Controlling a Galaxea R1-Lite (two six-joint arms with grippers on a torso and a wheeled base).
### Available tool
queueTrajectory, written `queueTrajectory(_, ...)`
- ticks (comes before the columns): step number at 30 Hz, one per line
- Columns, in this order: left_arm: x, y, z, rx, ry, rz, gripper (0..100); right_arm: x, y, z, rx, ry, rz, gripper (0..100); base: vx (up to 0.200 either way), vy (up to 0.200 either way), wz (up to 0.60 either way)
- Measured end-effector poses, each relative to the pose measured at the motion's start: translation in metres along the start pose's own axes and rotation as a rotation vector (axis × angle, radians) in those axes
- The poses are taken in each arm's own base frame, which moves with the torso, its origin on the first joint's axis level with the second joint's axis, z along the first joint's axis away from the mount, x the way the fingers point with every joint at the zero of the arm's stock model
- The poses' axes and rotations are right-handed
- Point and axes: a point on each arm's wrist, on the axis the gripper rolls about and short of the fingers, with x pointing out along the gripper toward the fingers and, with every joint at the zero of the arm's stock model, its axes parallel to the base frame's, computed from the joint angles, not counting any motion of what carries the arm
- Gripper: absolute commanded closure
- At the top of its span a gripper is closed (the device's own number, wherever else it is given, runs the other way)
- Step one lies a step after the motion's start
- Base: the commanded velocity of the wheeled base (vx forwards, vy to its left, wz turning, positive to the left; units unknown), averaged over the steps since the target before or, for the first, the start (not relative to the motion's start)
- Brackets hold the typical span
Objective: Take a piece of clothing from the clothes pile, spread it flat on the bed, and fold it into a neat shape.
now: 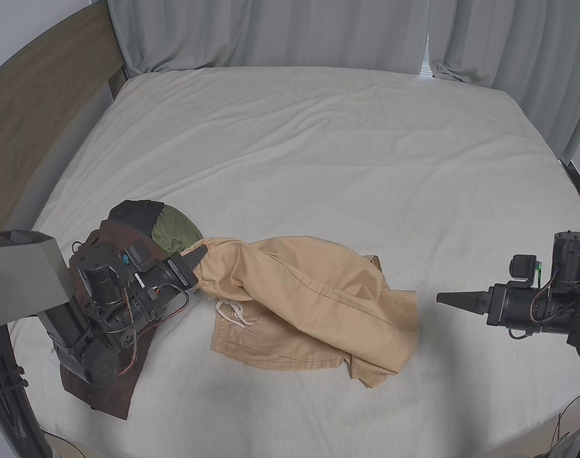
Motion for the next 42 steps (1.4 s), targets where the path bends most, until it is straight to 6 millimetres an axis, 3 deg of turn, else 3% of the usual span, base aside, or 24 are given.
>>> queueTrajectory(17,0.002,0.002,0.000,0.001,0.001,0.002,100,0.036,-0.033,-0.010,0.157,0.023,-0.009,0,0.000,0.000,0.00)
queueTrajectory(42,0.002,0.003,-0.001,0.000,0.003,0.004,100,0.074,-0.071,-0.034,0.306,0.074,0.003,0,0.000,0.000,0.00)
